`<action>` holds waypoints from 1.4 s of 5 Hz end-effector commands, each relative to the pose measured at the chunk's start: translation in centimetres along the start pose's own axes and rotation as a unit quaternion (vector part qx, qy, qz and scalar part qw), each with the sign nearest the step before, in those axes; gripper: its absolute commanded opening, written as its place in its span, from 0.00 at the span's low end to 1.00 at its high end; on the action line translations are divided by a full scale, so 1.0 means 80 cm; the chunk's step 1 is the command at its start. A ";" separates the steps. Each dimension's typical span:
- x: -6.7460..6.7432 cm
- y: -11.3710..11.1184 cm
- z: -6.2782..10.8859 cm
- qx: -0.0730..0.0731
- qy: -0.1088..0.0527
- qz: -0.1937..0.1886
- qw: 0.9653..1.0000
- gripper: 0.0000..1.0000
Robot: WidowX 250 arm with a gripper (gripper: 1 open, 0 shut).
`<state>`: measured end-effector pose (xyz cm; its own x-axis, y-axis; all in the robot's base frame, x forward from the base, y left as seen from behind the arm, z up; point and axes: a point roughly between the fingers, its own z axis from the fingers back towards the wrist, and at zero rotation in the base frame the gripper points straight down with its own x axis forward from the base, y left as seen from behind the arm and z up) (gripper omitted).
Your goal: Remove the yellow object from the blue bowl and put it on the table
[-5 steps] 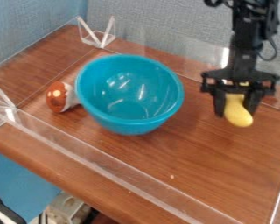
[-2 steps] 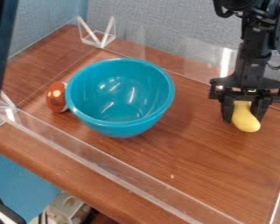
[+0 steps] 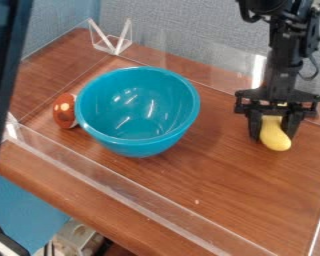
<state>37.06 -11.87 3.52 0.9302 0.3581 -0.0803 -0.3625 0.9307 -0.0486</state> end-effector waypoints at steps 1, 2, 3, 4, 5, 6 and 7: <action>0.017 -0.005 0.023 -0.024 -0.024 -0.013 0.999 0.00; 0.028 0.006 0.027 -0.029 -0.022 -0.001 0.999 0.00; 0.035 0.014 0.032 -0.035 -0.019 0.005 0.999 0.00; 0.032 -0.003 0.029 -0.039 -0.016 -0.006 0.999 0.00; 0.028 -0.021 0.027 -0.043 -0.014 -0.019 0.999 0.00; 0.023 -0.021 0.034 -0.049 -0.011 -0.028 0.998 0.00; 0.018 -0.024 0.044 -0.048 -0.010 -0.034 0.998 1.00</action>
<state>38.44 -12.30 3.45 0.9414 0.3088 -0.1355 -0.3229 0.9413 -0.0979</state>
